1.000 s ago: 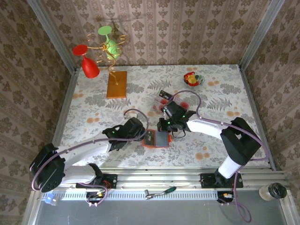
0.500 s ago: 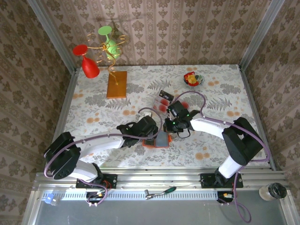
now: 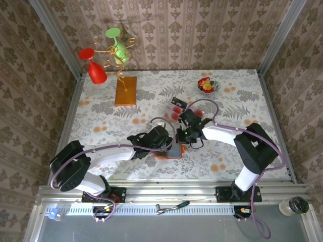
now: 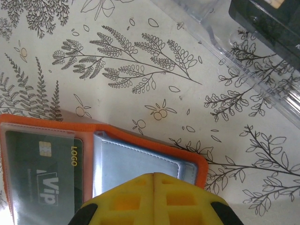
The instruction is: Put the credit cards into the card holder
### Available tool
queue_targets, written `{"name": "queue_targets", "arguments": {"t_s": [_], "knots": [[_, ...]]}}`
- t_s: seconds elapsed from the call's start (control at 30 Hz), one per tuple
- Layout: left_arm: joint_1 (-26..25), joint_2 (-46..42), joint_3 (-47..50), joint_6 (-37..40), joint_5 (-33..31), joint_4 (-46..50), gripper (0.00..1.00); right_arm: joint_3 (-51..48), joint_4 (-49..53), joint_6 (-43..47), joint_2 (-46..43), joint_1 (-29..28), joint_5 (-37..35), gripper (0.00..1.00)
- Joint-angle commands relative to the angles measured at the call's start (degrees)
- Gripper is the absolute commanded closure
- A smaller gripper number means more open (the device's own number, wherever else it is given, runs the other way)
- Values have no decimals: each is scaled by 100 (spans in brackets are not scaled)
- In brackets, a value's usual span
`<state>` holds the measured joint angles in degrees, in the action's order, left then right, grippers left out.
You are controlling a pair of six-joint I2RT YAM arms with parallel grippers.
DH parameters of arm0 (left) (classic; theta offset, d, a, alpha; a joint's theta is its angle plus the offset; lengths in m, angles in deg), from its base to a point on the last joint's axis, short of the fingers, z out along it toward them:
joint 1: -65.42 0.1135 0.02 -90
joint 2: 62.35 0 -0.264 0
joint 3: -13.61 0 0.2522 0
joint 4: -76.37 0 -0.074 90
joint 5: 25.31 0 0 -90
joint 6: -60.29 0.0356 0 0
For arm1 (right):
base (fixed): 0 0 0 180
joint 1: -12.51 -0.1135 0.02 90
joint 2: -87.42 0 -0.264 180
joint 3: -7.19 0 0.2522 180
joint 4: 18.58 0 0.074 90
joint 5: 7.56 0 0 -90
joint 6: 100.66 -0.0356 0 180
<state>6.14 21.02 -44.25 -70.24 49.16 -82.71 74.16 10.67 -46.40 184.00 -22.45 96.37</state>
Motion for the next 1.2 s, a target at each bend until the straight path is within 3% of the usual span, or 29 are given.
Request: {"name": "queue_targets", "arguments": {"t_s": [0.0,0.97,1.17], "knots": [[-39,163,102,4,147,-93,28,145,135,107,159,33,102,94],[-39,685,516,415,109,-493,27,150,-68,-116,461,-231,259,95],[-53,856,518,426,105,-459,33,188,-40,-154,266,-211,250,85]]}}
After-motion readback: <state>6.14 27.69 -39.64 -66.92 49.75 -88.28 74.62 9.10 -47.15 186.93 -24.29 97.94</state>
